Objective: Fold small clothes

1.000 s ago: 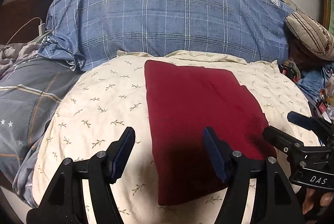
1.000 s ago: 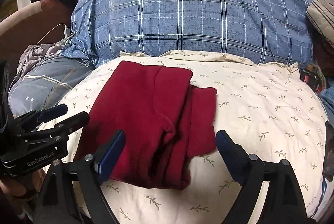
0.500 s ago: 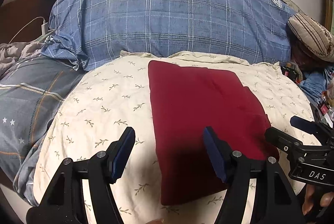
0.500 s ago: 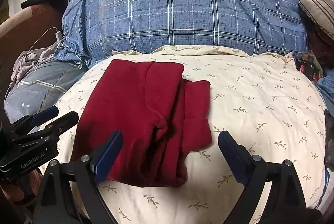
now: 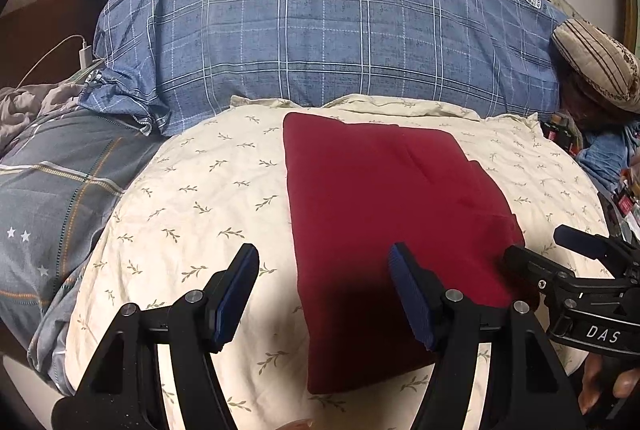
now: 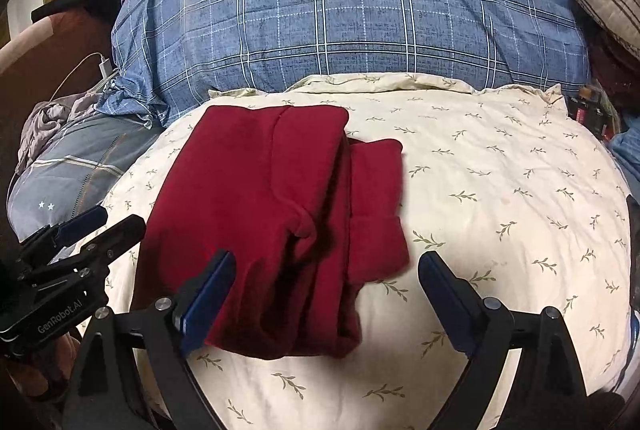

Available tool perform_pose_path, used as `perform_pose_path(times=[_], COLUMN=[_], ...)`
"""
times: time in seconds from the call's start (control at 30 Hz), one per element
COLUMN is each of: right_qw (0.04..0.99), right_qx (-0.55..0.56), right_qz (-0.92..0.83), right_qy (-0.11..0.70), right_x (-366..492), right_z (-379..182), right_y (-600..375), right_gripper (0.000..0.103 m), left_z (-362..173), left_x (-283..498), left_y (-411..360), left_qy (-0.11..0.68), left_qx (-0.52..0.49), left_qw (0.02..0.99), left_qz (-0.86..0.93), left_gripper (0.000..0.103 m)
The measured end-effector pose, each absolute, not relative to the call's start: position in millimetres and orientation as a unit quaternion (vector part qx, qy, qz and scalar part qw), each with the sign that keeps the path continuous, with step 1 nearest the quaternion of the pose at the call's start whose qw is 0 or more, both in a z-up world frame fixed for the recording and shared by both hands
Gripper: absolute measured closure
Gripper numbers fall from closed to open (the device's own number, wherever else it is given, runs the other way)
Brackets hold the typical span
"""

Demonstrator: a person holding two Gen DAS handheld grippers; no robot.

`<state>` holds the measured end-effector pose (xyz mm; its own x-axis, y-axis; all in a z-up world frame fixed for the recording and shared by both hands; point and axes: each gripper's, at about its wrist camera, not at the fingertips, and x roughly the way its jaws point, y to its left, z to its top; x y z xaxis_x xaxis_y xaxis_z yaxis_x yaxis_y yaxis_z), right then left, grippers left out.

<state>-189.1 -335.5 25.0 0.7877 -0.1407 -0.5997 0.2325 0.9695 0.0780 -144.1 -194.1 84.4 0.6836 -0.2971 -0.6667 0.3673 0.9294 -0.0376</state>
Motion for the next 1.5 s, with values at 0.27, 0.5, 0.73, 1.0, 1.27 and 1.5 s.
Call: perform_pose_path(times=[0.27,0.5,0.73,1.0,1.27,1.5], right_qw=[0.941,0.94,0.938,0.938,0.937,0.936], right_qx=[0.074,0.076,0.082,0.078,0.08,0.077], right_qz=[-0.096,-0.097,-0.097,-0.093,-0.092,-0.093], right_qy=[0.315,0.319,0.323,0.325,0.328,0.33], right_x=[-185,-182,-181,-179,-178,-176], right_z=[23,20,18,17,16,14], right_y=[-334,-334,-337,-335,-336,-334], right_gripper=[0.009,0.009,0.009,0.009,0.009,0.009], left_z=[83,80,79,78,77,75], left_x=[-141,-140,-139,-138,-138,-137], left_y=[-194,-197,-199,-202,-203,-204], left_qy=[0.358,0.36,0.362,0.364,0.364,0.368], left_qx=[0.05,0.051,0.051,0.052,0.053,0.053], left_qw=[0.915,0.914,0.914,0.913,0.913,0.912], left_qz=[-0.179,-0.181,-0.176,-0.175,-0.174,-0.173], left_gripper=[0.036,0.036,0.036,0.036,0.036,0.036])
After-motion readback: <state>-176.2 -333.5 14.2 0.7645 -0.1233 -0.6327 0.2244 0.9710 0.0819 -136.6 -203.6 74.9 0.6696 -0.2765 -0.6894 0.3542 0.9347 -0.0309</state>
